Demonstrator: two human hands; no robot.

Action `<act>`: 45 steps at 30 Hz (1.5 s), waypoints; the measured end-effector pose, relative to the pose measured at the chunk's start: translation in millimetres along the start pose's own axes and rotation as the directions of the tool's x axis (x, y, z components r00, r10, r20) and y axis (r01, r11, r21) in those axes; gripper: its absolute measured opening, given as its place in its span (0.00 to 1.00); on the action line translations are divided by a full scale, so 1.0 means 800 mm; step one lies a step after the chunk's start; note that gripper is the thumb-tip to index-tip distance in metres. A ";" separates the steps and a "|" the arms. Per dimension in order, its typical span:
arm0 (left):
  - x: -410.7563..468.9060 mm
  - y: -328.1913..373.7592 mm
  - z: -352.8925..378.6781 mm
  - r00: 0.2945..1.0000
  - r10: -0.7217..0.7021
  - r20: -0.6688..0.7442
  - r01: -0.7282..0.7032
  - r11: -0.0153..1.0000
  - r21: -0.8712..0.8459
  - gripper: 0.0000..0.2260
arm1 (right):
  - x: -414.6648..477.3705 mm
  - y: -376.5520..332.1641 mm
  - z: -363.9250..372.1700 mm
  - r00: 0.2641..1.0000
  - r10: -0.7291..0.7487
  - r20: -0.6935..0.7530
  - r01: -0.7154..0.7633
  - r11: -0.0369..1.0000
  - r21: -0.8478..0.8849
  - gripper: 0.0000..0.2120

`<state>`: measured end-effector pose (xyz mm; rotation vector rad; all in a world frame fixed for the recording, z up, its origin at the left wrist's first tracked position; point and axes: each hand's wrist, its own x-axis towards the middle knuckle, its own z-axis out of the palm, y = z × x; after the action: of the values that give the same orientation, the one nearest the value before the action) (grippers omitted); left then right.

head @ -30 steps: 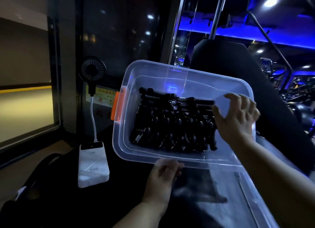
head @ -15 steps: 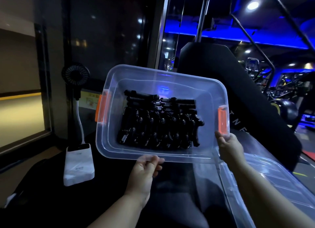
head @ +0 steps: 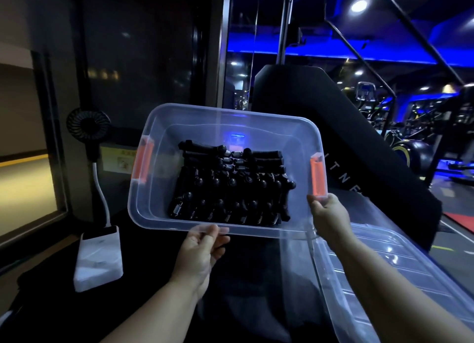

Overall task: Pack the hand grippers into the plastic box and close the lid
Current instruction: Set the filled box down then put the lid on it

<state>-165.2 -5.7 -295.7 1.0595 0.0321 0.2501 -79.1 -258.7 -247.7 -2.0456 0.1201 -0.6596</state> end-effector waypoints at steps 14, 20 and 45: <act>0.040 0.026 0.041 0.995 0.010 0.100 -0.038 0.957 0.287 0.13 | 0.063 -0.004 -0.031 1.000 0.028 -0.004 -0.028 0.999 0.023 0.23; 0.058 0.058 0.016 0.972 0.236 -0.014 -0.176 0.763 0.622 0.27 | 0.080 -0.011 -0.025 0.994 0.090 -0.055 -0.091 0.996 -0.009 0.17; 0.209 0.160 -0.003 0.874 0.420 -0.245 0.146 0.255 0.956 0.15 | 0.117 -0.029 -0.025 0.995 0.086 -0.054 -0.100 0.917 -0.387 0.23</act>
<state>-27.3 92.5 -170.6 2.2799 0.6231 0.7239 -13.4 -293.2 -182.6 -2.3915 0.3959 -0.6515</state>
